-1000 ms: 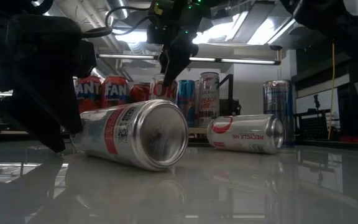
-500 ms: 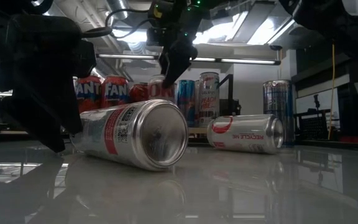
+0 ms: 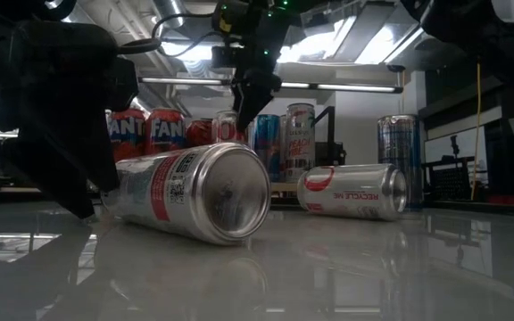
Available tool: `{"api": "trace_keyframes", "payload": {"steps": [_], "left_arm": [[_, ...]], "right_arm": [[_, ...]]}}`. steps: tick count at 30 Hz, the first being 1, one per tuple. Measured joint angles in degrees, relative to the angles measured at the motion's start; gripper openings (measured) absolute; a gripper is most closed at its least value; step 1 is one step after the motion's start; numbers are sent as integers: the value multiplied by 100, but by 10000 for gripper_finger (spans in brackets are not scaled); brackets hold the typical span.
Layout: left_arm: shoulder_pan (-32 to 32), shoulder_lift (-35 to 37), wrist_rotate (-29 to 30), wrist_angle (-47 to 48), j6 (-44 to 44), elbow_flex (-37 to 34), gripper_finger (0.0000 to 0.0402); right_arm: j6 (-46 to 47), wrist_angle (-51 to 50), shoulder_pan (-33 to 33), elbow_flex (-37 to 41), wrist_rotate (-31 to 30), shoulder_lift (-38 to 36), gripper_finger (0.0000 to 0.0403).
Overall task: Place canned beverage on shelf
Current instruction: Put the red silver soda can on the shelf, then adjust the white pink soda can
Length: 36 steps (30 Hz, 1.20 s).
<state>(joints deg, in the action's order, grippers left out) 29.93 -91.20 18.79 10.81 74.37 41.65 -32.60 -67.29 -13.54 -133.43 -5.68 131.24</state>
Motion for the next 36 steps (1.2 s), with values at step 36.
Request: {"api": "trace_keyframes", "payload": {"steps": [36], "left_arm": [[0, 0, 4, -19, 2, 0, 321]], "right_arm": [[-271, -813, 801, -20, -1186, -215, 337]]}}
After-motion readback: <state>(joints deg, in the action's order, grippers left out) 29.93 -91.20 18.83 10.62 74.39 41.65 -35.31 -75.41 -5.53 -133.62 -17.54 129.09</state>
